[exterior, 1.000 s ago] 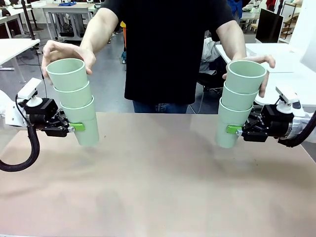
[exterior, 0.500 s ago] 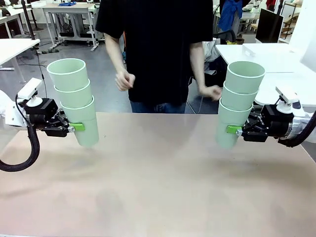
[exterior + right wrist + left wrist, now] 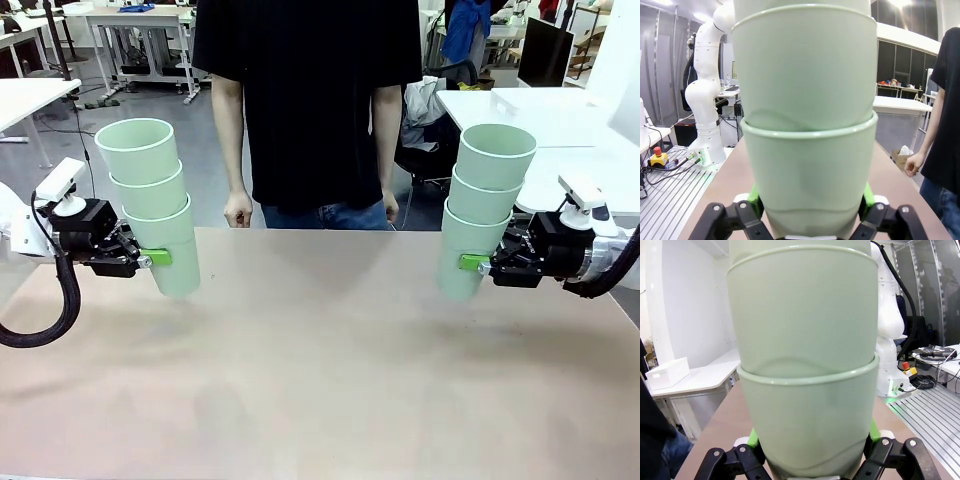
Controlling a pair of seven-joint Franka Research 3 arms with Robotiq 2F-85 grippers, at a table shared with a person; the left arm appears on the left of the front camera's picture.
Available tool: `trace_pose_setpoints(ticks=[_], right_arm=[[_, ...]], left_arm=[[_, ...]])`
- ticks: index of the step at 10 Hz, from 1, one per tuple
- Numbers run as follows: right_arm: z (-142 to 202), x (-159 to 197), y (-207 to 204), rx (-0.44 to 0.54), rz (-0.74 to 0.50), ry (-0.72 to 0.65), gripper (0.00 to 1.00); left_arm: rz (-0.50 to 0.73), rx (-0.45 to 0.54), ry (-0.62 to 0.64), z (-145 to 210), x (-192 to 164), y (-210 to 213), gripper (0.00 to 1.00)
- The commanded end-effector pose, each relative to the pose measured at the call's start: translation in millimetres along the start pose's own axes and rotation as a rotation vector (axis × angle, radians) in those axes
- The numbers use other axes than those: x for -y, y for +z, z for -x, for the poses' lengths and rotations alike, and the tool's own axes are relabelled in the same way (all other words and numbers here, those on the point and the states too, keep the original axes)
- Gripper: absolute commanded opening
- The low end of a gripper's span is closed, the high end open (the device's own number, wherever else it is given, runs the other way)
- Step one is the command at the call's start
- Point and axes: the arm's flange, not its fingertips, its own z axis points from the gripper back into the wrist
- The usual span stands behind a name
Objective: Stack the cups and store them in the basket.
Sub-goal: Place the stack of Reusable plastic cups into the Pantry Basket.
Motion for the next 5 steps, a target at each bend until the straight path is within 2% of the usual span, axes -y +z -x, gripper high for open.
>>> trace_pose_setpoints(ticks=[1,5], right_arm=[[-3.1,0.0,-1.2,-0.001,-0.001,0.012,0.87],[-3.1,0.0,-1.2,-0.001,-0.001,0.012,0.87]], left_arm=[[0.000,0.006,-0.013,-4.5,-0.5,-0.8,0.87],[0.000,0.006,-0.013,-4.5,-0.5,-0.8,0.87]])
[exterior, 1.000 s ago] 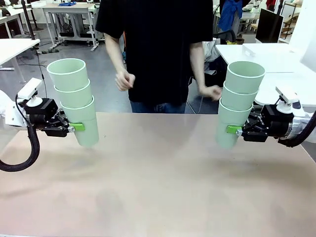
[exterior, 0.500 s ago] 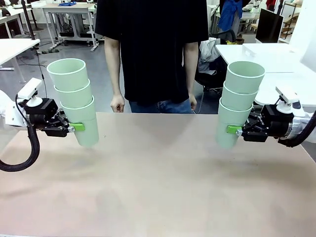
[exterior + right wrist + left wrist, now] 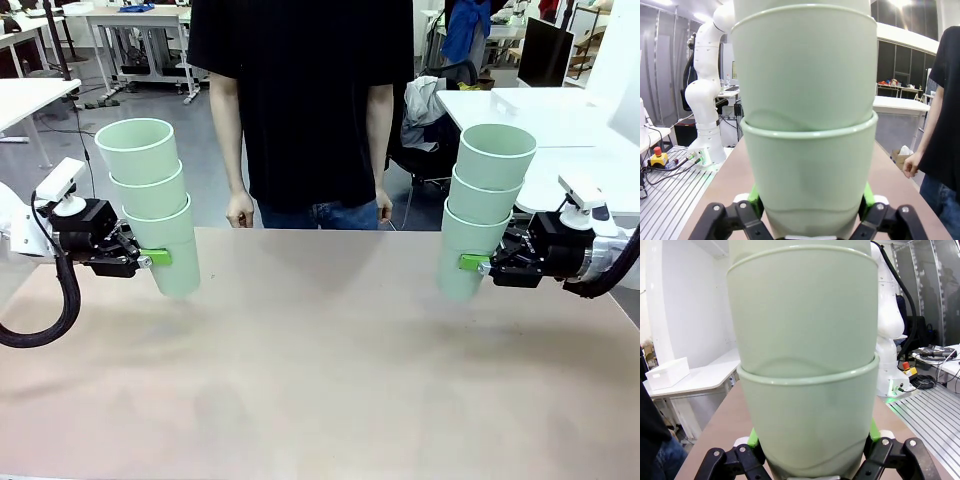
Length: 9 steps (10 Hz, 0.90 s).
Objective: Stack the cups and store them in the basket.
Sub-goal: Place the stack of Reusable plastic cups into the Pantry Basket.
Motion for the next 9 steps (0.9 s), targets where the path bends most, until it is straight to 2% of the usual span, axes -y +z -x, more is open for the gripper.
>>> trace_pose_setpoints(ticks=[1,9], right_arm=[[-3.1,0.0,-1.2,-0.001,-0.001,0.012,0.87],[-3.1,0.0,-1.2,-0.001,-0.001,0.012,0.87]], left_arm=[[0.000,0.006,-0.013,-4.5,-0.5,-0.8,0.87],[0.000,0.006,-0.013,-4.5,-0.5,-0.8,0.87]])
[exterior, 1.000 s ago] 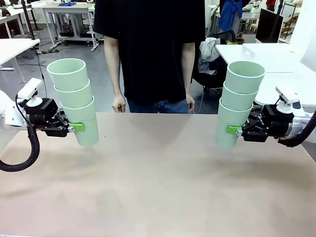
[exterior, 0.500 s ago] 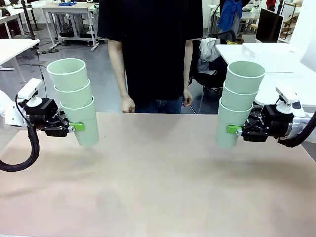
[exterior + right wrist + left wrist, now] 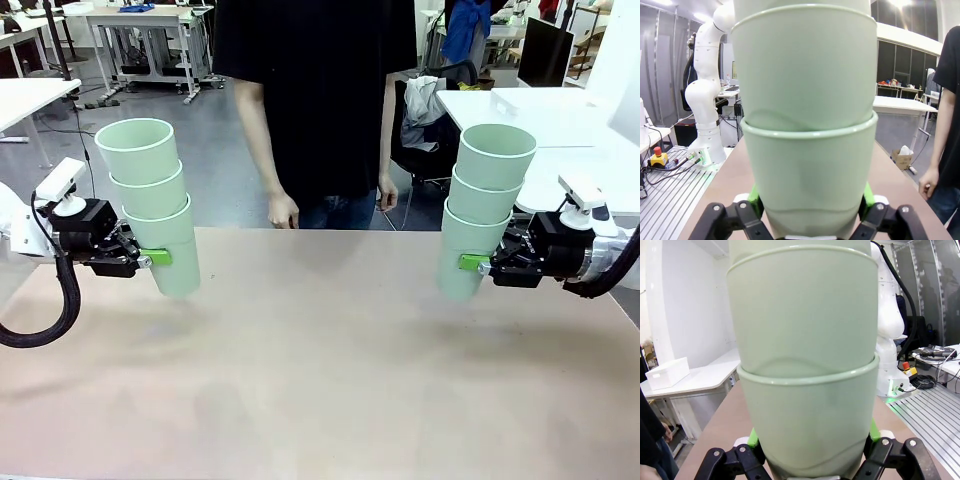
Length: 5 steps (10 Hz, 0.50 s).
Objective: Stack the cups and store them in the basket.
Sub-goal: Place the stack of Reusable plastic cups into the Pantry Basket.
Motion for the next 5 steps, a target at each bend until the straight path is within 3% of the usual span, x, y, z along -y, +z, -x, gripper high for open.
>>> trace_pose_setpoints(ticks=[1,5], right_arm=[[-3.1,0.0,-1.2,0.000,-0.001,0.012,0.87],[-3.1,0.0,-1.2,0.000,-0.001,0.012,0.87]], left_arm=[[0.000,0.006,-0.013,-4.5,-0.5,-0.8,0.87],[0.000,0.006,-0.013,-4.5,-0.5,-0.8,0.87]])
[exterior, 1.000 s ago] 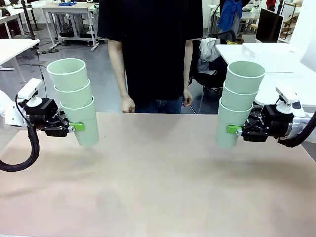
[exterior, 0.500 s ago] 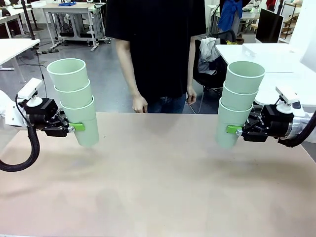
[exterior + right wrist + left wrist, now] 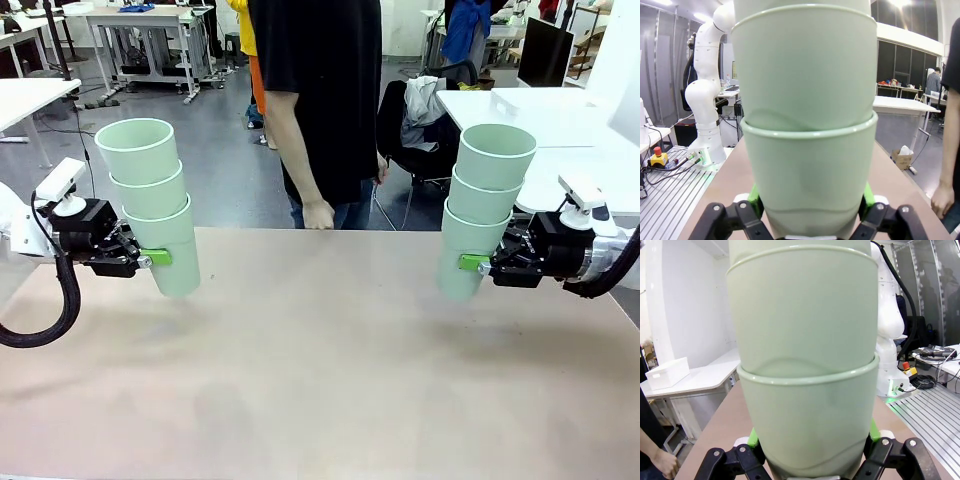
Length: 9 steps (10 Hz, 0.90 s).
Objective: Stack the cups and store them in the basket.
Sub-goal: Place the stack of Reusable plastic cups into the Pantry Basket.
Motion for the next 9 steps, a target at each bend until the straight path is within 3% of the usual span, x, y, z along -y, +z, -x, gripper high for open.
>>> trace_pose_setpoints(ticks=[1,9], right_arm=[[-3.1,0.0,-1.2,0.000,-0.001,0.012,0.87],[-3.1,0.0,-1.2,0.000,-0.001,0.012,0.87]], left_arm=[[0.000,0.006,-0.013,-4.5,-0.5,-0.8,0.87],[0.000,0.006,-0.013,-4.5,-0.5,-0.8,0.87]])
